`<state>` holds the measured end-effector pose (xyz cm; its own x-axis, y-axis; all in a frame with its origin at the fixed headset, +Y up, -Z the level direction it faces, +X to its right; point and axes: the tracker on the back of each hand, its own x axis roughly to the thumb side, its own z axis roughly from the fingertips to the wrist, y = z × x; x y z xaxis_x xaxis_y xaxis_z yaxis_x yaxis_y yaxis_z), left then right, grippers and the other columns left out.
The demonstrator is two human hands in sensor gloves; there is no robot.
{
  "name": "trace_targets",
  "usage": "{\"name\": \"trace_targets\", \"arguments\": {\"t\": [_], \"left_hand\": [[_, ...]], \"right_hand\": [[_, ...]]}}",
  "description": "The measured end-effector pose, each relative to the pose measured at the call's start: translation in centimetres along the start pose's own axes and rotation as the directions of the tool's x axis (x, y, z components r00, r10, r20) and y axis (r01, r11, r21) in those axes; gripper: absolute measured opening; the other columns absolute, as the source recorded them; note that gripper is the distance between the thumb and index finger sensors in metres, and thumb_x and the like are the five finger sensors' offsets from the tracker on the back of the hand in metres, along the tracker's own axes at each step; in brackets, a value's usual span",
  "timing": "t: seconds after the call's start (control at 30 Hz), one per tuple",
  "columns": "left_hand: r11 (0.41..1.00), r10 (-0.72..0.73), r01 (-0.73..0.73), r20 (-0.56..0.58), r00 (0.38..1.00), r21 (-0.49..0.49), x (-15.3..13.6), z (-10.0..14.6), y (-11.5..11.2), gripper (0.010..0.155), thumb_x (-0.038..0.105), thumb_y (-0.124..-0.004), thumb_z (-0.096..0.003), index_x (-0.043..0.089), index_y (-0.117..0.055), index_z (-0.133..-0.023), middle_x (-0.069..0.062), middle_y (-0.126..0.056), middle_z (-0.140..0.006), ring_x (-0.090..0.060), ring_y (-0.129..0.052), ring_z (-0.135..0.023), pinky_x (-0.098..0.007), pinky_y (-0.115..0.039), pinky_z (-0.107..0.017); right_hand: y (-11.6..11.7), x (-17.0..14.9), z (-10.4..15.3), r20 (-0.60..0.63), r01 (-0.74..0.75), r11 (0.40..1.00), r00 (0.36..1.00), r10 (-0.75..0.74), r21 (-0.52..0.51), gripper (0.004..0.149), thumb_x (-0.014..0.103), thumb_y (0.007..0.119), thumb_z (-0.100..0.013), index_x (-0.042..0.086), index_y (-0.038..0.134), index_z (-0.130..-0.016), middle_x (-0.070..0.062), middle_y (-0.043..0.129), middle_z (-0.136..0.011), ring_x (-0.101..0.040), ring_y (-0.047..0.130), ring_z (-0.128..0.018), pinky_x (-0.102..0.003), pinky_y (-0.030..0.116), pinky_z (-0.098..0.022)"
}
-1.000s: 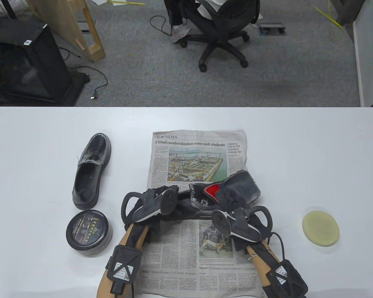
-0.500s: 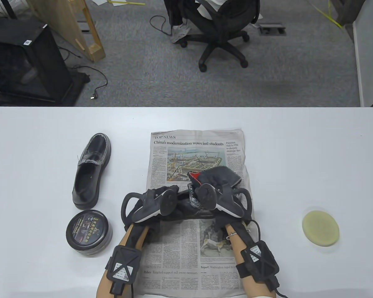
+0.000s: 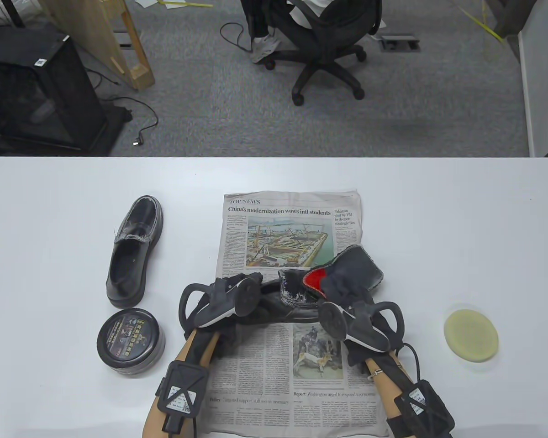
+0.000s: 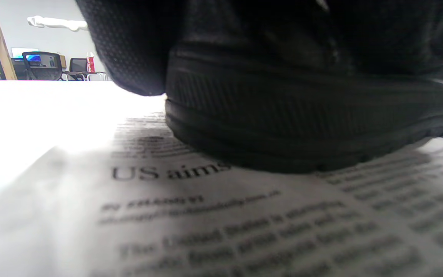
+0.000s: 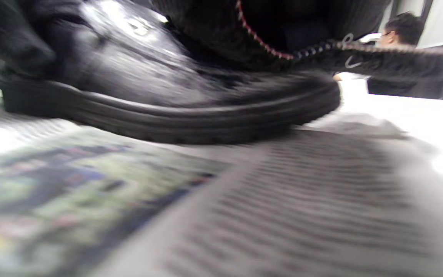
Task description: Dip and apply leather care cream with polishing sponge on shoes
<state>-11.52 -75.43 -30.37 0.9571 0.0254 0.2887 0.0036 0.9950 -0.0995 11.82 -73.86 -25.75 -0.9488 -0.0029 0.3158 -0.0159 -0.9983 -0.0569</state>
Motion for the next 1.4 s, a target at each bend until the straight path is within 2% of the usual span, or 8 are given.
{"name": "trace_targets", "arguments": {"t": [0.2,0.47,0.67,0.93,1.07,1.13,1.3,1.4], "left_hand": [[1.0,-0.006,0.006,0.012,1.0,-0.007,0.0,-0.1,0.0,0.089,0.068,-0.08,-0.0262,0.034,-0.063,-0.107,0.007,-0.084,-0.105,-0.02,-0.089,-0.093,-0.041,-0.08,-0.069],[1.0,-0.008,0.008,0.004,1.0,-0.002,0.0,0.0,0.0,0.09,0.069,-0.079,-0.0263,0.033,-0.063,-0.107,0.006,-0.085,-0.104,-0.021,-0.09,-0.091,-0.042,-0.081,-0.067],[1.0,-0.011,0.011,-0.009,1.0,0.001,0.0,0.0,0.1,0.09,0.069,-0.079,-0.0265,0.033,-0.064,-0.107,0.007,-0.086,-0.104,-0.021,-0.091,-0.089,-0.042,-0.082,-0.065],[1.0,-0.009,0.009,-0.013,1.0,0.001,0.0,0.0,0.1,0.09,0.069,-0.079,-0.0264,0.032,-0.064,-0.107,0.006,-0.086,-0.103,-0.021,-0.091,-0.089,-0.041,-0.082,-0.066],[1.0,-0.002,0.002,-0.002,1.0,-0.002,0.0,0.0,0.0,0.089,0.069,-0.079,-0.0264,0.033,-0.064,-0.107,0.006,-0.085,-0.104,-0.021,-0.09,-0.09,-0.042,-0.081,-0.067],[1.0,-0.002,0.002,0.002,1.0,-0.004,0.0,0.0,0.0,0.089,0.068,-0.079,-0.0265,0.033,-0.064,-0.107,0.006,-0.085,-0.104,-0.02,-0.09,-0.091,-0.041,-0.08,-0.067],[1.0,-0.003,0.003,0.008,1.0,-0.009,0.0,-0.1,0.0,0.089,0.068,-0.079,-0.0265,0.034,-0.063,-0.107,0.007,-0.084,-0.105,-0.02,-0.089,-0.092,-0.041,-0.08,-0.068],[1.0,-0.003,0.003,0.008,1.0,-0.008,0.0,-0.1,0.0,0.089,0.068,-0.079,-0.0266,0.033,-0.063,-0.107,0.006,-0.084,-0.105,-0.02,-0.089,-0.092,-0.041,-0.08,-0.068]], "right_hand": [[-1.2,3.1,-2.2,0.074,0.288,0.958,0.955,-0.287,-0.003,0.053,0.045,0.048,-0.063,0.023,0.049,-0.112,-0.006,0.055,-0.114,-0.038,0.061,-0.104,-0.049,0.063,-0.073],[0.2,1.6,-6.8,-0.072,0.339,0.936,0.94,-0.334,0.091,0.054,0.046,0.045,-0.063,0.025,0.046,-0.113,-0.004,0.052,-0.118,-0.038,0.051,-0.11,-0.054,0.047,-0.076],[0.8,-2.3,-4.9,-0.169,0.217,0.968,0.966,-0.195,0.124,0.054,0.046,0.045,-0.063,0.024,0.045,-0.113,-0.005,0.05,-0.118,-0.038,0.047,-0.11,-0.055,0.044,-0.075],[0.8,-2.8,-0.2,-0.09,-0.036,0.998,0.995,0.039,0.042,0.055,0.045,0.045,-0.063,0.022,0.045,-0.113,-0.007,0.05,-0.116,-0.038,0.057,-0.106,-0.048,0.058,-0.073],[0.3,-1.6,0.7,-0.026,0.195,0.98,0.981,-0.195,0.033,0.054,0.044,0.045,-0.064,0.02,0.048,-0.112,-0.008,0.053,-0.115,-0.037,0.055,-0.106,-0.051,0.058,-0.073],[0.2,-0.1,0.5,0.017,0.354,0.934,0.935,-0.355,0.04,0.054,0.044,0.045,-0.064,0.021,0.047,-0.113,-0.008,0.052,-0.115,-0.038,0.054,-0.106,-0.051,0.057,-0.073],[-0.8,3.2,-1.8,0.084,0.444,0.895,0.891,-0.447,0.046,0.054,0.044,0.044,-0.065,0.022,0.045,-0.113,-0.008,0.049,-0.117,-0.04,0.05,-0.107,-0.055,0.054,-0.074],[-0.7,3.8,-4.1,0.04,0.452,0.891,0.89,-0.454,0.05,0.053,0.044,0.044,-0.065,0.022,0.047,-0.113,-0.007,0.049,-0.118,-0.039,0.048,-0.109,-0.057,0.049,-0.074]]}}
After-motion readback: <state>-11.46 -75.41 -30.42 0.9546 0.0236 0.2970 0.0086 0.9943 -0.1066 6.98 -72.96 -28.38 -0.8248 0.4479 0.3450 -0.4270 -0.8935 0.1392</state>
